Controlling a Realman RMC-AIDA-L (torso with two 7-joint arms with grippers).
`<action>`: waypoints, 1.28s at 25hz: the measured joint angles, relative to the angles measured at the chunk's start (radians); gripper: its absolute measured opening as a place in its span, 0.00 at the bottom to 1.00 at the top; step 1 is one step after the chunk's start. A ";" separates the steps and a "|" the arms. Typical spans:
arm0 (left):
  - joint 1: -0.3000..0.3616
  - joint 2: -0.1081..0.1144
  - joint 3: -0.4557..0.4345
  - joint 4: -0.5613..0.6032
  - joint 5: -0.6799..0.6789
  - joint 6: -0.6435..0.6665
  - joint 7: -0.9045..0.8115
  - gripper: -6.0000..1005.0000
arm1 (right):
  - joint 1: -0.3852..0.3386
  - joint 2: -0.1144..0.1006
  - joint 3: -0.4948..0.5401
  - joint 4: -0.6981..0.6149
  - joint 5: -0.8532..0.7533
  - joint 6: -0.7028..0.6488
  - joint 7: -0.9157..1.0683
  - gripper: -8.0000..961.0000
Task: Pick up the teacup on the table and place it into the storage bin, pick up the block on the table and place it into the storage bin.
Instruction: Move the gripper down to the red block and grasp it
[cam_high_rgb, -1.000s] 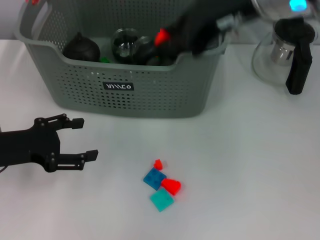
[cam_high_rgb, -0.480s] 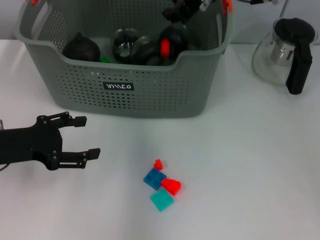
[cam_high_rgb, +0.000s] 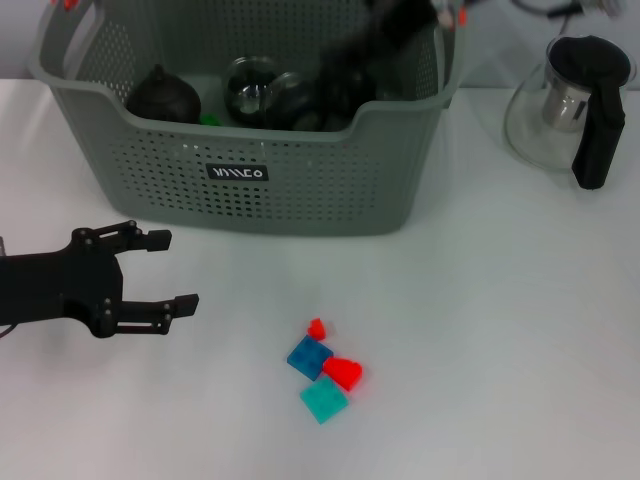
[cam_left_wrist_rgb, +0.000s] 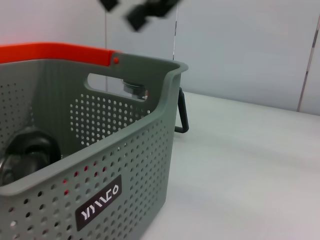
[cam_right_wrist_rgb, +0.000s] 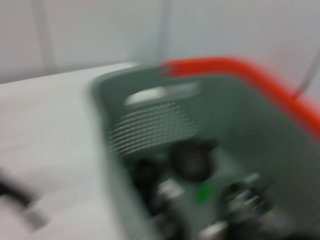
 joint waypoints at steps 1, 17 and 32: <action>0.000 0.000 0.000 0.000 0.000 -0.001 0.001 0.90 | -0.018 0.000 -0.002 -0.036 0.021 -0.065 0.021 0.81; 0.000 0.000 -0.002 0.002 -0.001 0.001 0.008 0.90 | -0.024 0.008 -0.403 0.181 0.086 -0.218 0.261 0.88; 0.003 0.000 0.001 -0.003 -0.001 0.002 0.011 0.90 | 0.056 0.015 -0.648 0.414 0.147 0.001 0.262 0.87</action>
